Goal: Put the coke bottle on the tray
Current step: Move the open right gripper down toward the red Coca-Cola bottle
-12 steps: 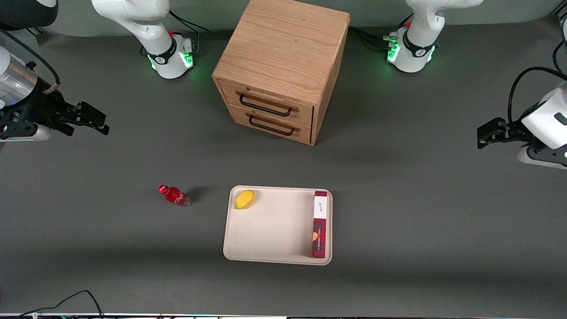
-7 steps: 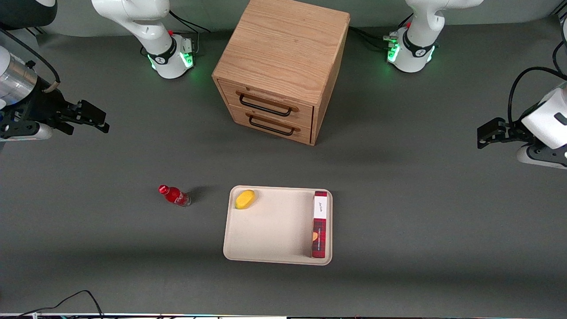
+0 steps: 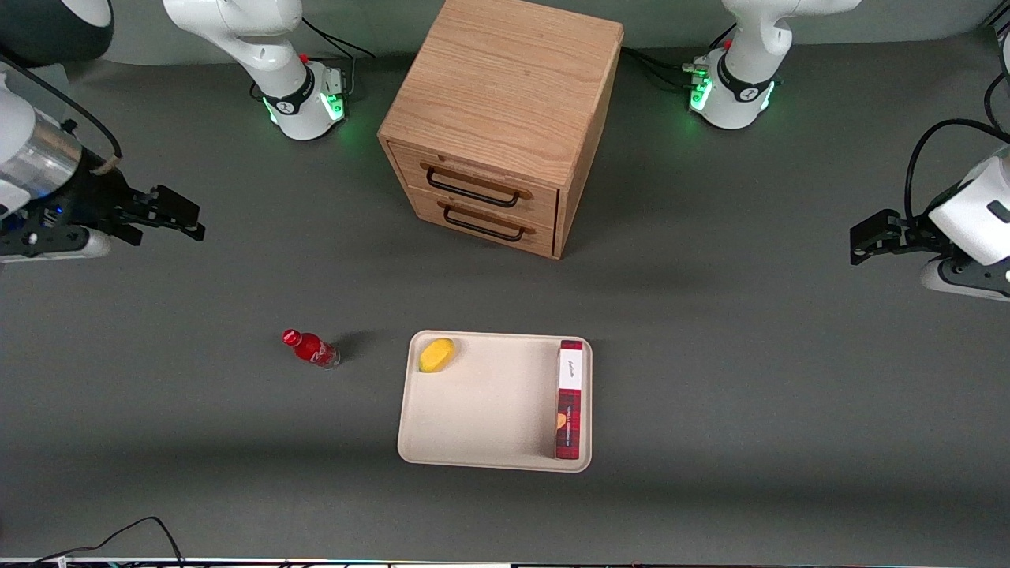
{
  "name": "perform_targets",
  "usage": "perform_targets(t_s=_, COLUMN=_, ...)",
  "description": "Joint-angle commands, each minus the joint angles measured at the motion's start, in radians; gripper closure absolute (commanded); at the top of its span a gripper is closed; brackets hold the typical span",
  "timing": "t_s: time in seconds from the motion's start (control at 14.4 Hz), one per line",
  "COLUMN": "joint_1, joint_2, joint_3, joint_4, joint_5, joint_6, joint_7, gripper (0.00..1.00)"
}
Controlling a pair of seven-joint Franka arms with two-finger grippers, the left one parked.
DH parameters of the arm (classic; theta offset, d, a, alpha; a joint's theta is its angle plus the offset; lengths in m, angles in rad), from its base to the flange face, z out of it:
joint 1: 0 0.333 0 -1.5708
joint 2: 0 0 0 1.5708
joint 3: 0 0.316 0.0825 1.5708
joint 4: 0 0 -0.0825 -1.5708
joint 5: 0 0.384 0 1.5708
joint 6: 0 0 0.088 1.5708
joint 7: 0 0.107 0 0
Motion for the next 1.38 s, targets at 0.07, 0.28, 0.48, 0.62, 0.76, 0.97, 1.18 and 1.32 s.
perform_targets(t_s=0.07, joint_1=0.042, joint_2=0.124, joint_3=0.005, joint_4=0.03, joint_5=-0.03, joint_6=-0.009, joint_7=-0.027, gripper=0.0)
perform_targets(t_s=0.28, joint_1=0.056, joint_2=0.193, joint_3=0.008, joint_4=0.025, joint_5=-0.044, joint_6=0.035, joint_7=-0.03, gripper=0.0)
perform_targets(t_s=0.48, joint_1=0.06, joint_2=0.261, joint_3=0.02, joint_4=0.023, joint_5=-0.081, joint_6=0.097, joint_7=-0.033, gripper=0.0)
perform_targets(t_s=0.62, joint_1=0.06, joint_2=0.297, joint_3=0.02, joint_4=0.019, joint_5=-0.085, joint_6=0.152, joint_7=-0.033, gripper=0.0)
perform_targets(t_s=0.76, joint_1=0.06, joint_2=0.334, joint_3=0.023, joint_4=0.014, joint_5=-0.11, joint_6=0.202, joint_7=-0.033, gripper=0.0)
perform_targets(t_s=0.97, joint_1=0.06, joint_2=0.362, joint_3=0.025, joint_4=-0.006, joint_5=-0.113, joint_6=0.252, joint_7=-0.033, gripper=0.0)
perform_targets(t_s=1.18, joint_1=0.076, joint_2=0.374, joint_3=0.026, joint_4=-0.03, joint_5=-0.13, joint_6=0.316, joint_7=-0.03, gripper=0.0)
perform_targets(t_s=1.32, joint_1=0.076, joint_2=0.39, joint_3=0.025, joint_4=-0.035, joint_5=-0.134, joint_6=0.347, joint_7=-0.03, gripper=0.0)
